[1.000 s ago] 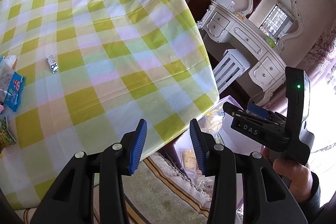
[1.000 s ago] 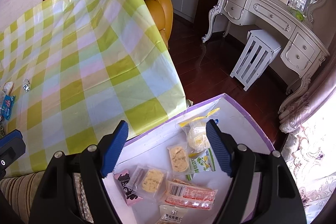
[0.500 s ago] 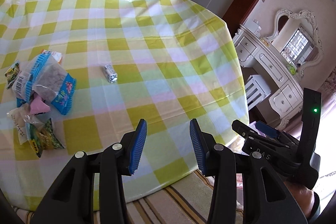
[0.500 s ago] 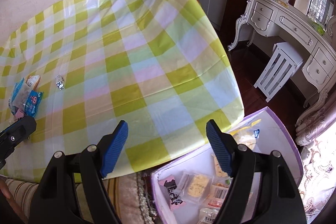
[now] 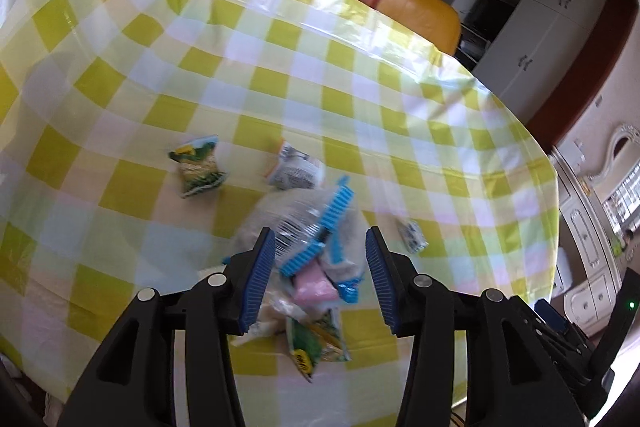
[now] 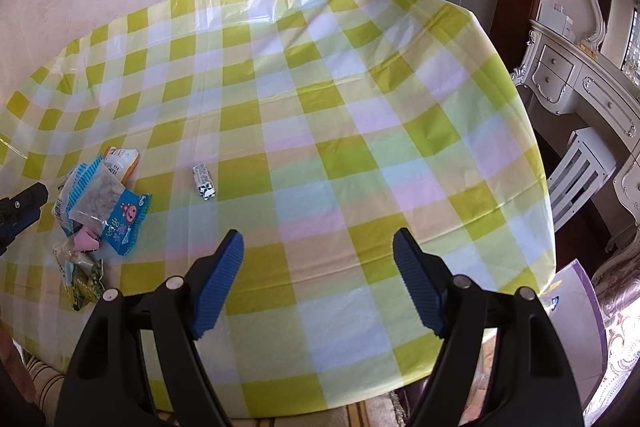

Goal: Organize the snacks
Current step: 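Grasp the green garlic pea bag with the left tool while the right tool grasps the small white milk box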

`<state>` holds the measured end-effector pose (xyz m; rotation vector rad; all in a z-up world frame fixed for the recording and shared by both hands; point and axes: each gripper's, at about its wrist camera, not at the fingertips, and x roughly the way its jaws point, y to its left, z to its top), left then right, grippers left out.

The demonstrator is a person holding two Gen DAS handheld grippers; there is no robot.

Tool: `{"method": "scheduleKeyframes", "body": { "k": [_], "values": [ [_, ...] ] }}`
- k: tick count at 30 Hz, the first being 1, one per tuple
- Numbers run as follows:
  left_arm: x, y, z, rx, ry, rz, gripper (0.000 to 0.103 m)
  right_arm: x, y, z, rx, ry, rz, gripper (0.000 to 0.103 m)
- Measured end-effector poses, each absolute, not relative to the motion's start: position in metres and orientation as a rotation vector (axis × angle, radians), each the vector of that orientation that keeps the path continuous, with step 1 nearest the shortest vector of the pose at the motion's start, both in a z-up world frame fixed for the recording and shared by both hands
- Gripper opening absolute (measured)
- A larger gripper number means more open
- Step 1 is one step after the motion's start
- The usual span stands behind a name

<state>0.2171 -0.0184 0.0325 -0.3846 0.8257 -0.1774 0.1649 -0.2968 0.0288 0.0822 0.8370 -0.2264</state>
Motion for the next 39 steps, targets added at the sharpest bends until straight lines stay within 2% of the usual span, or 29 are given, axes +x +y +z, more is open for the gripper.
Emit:
{"method": "scheduleKeyframes", "body": {
  "k": [2,3,15,25,26,28,29,31,33,34,35,36,39],
  "values": [
    [0.228,0.004,0.027,-0.422,0.833,-0.122,0.058,0.174,-0.287,0.028,0.076,0.835,-0.205,0.077],
    [0.233,0.013,0.024,-0.439,0.836,-0.103,0.058,0.179,-0.283,0.027,0.071,0.835,-0.196,0.077],
    [0.293,0.048,-0.020,-0.483,0.934,-0.025,0.059,0.238,-0.241,0.004,0.015,0.858,-0.109,0.077],
    [0.323,0.034,-0.032,-0.325,0.958,0.021,0.058,0.281,-0.226,-0.016,-0.009,0.897,-0.060,0.077],
    [0.324,0.031,-0.032,-0.298,0.957,0.026,0.056,0.283,-0.225,-0.018,-0.010,0.904,-0.054,0.075],
    [0.323,0.026,-0.033,-0.245,0.954,0.040,0.048,0.287,-0.223,-0.023,-0.016,0.928,-0.045,0.059],
    [0.323,0.025,-0.033,-0.217,0.952,0.053,0.043,0.288,-0.223,-0.026,-0.016,0.940,-0.040,0.056],
    [0.323,0.024,-0.034,-0.195,0.947,0.052,0.042,0.290,-0.224,-0.032,-0.010,0.963,-0.030,0.040],
    [0.323,0.023,-0.034,-0.175,0.943,0.058,0.038,0.290,-0.227,-0.036,0.010,0.970,-0.013,0.033],
    [0.322,0.023,-0.034,-0.175,0.941,0.058,0.037,0.290,-0.226,-0.036,0.010,0.971,-0.009,0.023],
    [0.321,0.024,-0.034,-0.180,0.941,0.057,0.036,0.289,-0.225,-0.035,0.008,0.973,-0.003,0.018],
    [0.320,0.025,-0.034,-0.186,0.940,0.057,0.035,0.289,-0.225,-0.035,0.009,0.975,0.002,0.015],
    [0.316,0.029,-0.033,-0.202,0.934,0.063,0.033,0.286,-0.225,-0.035,0.007,0.970,0.006,0.014]
  ]
}}
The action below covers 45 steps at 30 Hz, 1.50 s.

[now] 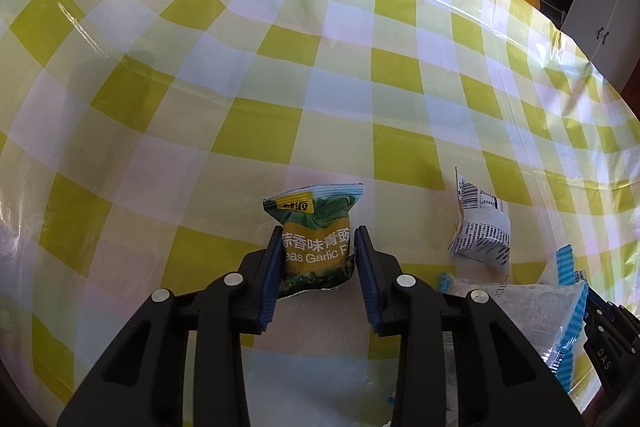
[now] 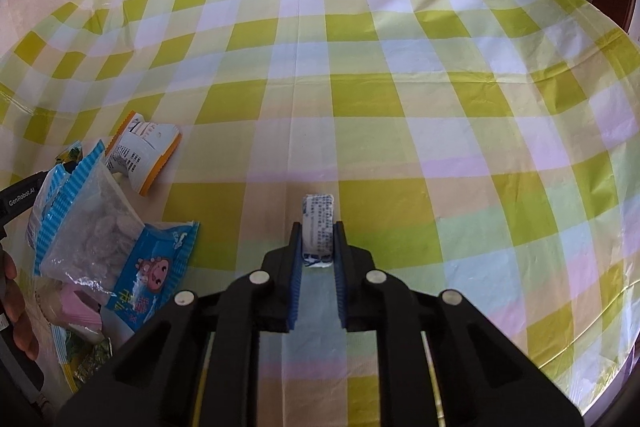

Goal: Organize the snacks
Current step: 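Grasp the green garlic pea bag with the left tool while the right tool grasps the small white milk box, then carry both snacks over the white box and open both tools to drop them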

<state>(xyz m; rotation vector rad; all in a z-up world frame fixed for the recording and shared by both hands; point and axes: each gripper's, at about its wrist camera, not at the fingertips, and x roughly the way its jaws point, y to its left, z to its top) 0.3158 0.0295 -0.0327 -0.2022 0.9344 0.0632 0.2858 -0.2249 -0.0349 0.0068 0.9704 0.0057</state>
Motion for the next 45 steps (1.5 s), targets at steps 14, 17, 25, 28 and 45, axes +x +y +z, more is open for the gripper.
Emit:
{"method": "scheduleKeyframes", "body": {
  "k": [14,17,25,28,45],
  "values": [
    [0.266,0.036,0.002,-0.247,0.842,0.074,0.033,0.248,-0.236,-0.023,0.010,0.963,-0.033,0.014],
    [0.254,0.028,0.009,-0.249,0.830,0.049,0.033,0.237,-0.238,-0.019,0.001,0.960,-0.036,0.014],
    [0.213,-0.016,0.025,-0.222,0.807,-0.052,0.033,0.202,-0.254,-0.010,0.009,0.958,-0.059,0.014],
    [0.200,-0.032,0.035,-0.209,0.791,-0.092,0.033,0.190,-0.261,-0.003,0.003,0.948,-0.070,0.014],
    [0.144,-0.164,0.034,-0.113,0.869,-0.453,0.033,0.114,-0.336,0.012,0.035,0.939,-0.193,0.014]
  ]
}}
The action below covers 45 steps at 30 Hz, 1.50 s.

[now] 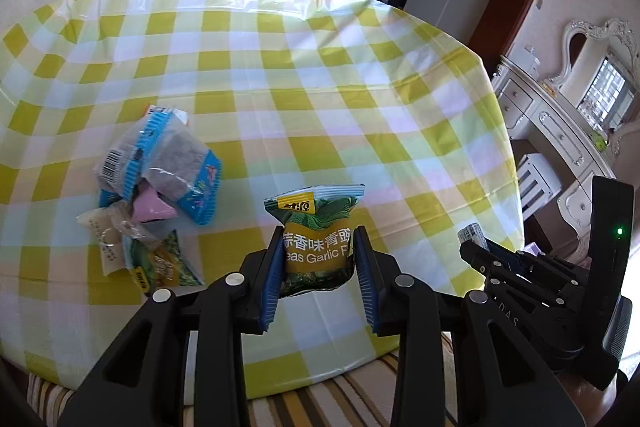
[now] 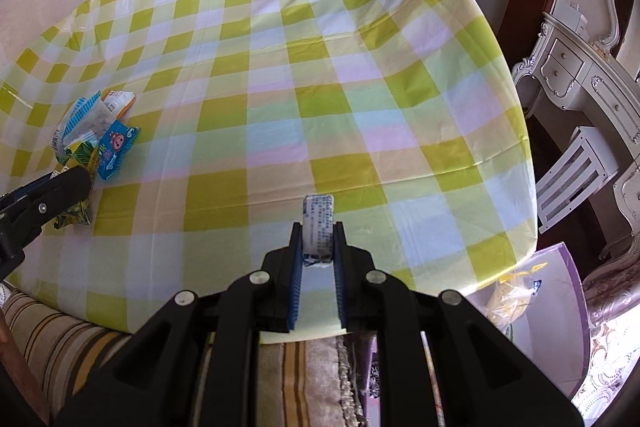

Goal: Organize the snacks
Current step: 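Carry both snacks over the white box and open both tools to drop them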

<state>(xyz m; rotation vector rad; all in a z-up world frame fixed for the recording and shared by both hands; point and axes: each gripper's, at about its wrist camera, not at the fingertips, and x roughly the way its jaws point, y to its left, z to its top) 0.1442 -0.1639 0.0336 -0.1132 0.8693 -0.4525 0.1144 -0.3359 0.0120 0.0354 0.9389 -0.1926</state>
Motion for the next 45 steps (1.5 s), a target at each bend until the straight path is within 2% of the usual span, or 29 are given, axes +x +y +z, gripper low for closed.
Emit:
{"method": "scheduleKeyframes", "body": {
  "k": [28,29,30,31,33,45],
  "values": [
    [0.080,-0.333,0.019,0.038,1.025,-0.923,0.035,0.031,-0.484,0.008,0.153,0.941,-0.556,0.015],
    [0.079,-0.337,0.017,0.033,1.038,-0.939,0.040,0.031,-0.486,0.008,0.152,0.941,-0.565,0.017],
    [0.079,-0.340,0.015,0.031,1.050,-0.948,0.048,0.030,-0.487,0.008,0.153,0.941,-0.573,0.028],
    [0.078,-0.342,0.014,0.034,1.053,-0.951,0.051,0.029,-0.488,0.008,0.154,0.937,-0.584,0.047],
    [0.078,-0.342,0.013,0.034,1.053,-0.948,0.059,0.027,-0.490,0.010,0.147,0.921,-0.608,0.066],
    [0.083,-0.332,0.016,0.006,1.040,-0.914,0.060,0.029,-0.486,0.011,0.144,0.928,-0.606,0.069]
  ]
}}
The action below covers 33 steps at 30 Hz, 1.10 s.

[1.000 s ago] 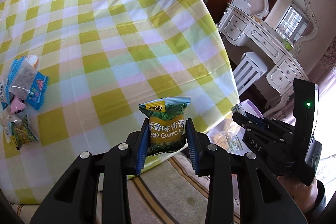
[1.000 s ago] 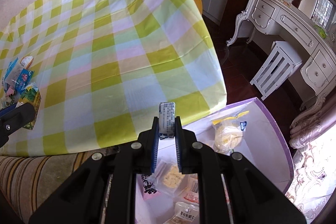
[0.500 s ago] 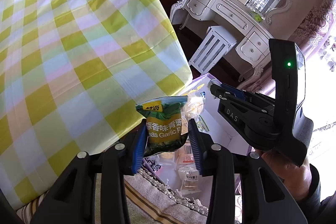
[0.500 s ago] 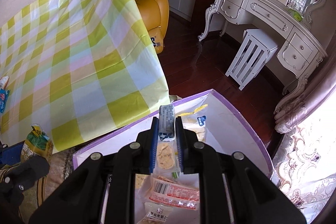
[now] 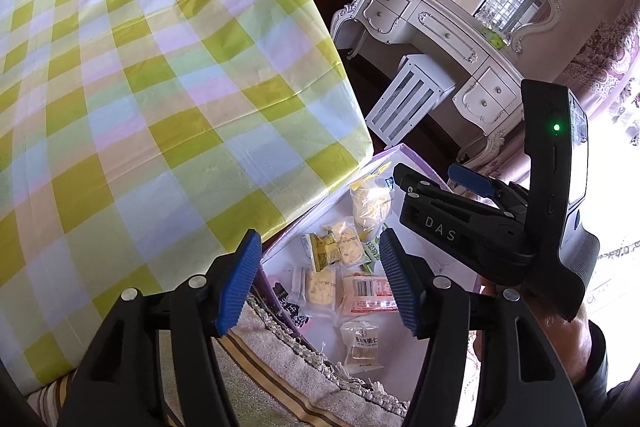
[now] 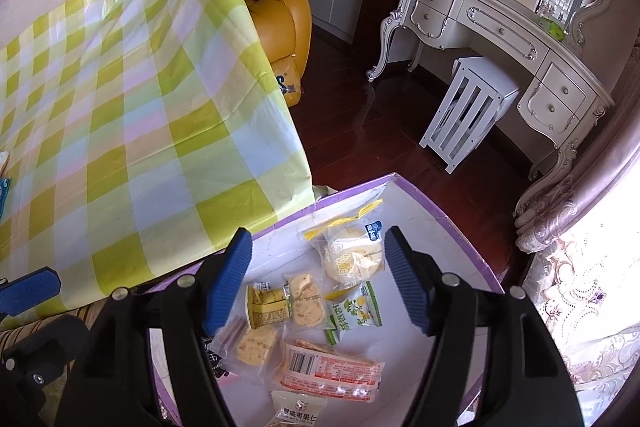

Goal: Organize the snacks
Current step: 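Carry both snacks over the white box and open both tools to drop them, then move both open tools back over the remaining snacks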

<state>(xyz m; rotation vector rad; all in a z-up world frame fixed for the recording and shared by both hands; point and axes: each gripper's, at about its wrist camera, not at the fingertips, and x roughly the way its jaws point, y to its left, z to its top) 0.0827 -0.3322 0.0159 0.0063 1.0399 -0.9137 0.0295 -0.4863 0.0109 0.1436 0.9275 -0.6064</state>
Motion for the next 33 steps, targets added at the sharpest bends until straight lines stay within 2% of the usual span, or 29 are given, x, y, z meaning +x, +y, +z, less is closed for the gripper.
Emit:
{"method": "scheduleKeyframes", "body": {
  "k": [6,17,33],
  "values": [
    [0.087,-0.323,0.019,0.005,1.018,-0.876,0.060,0.032,-0.480,0.013,0.145,0.920,-0.587,0.076],
    [0.103,-0.290,0.026,0.008,0.953,-0.745,0.061,0.044,-0.458,0.015,0.168,0.920,-0.525,0.077],
    [0.135,-0.181,0.025,-0.110,0.927,-0.433,0.061,0.075,-0.378,0.021,0.227,0.903,-0.303,0.077]
  ]
}}
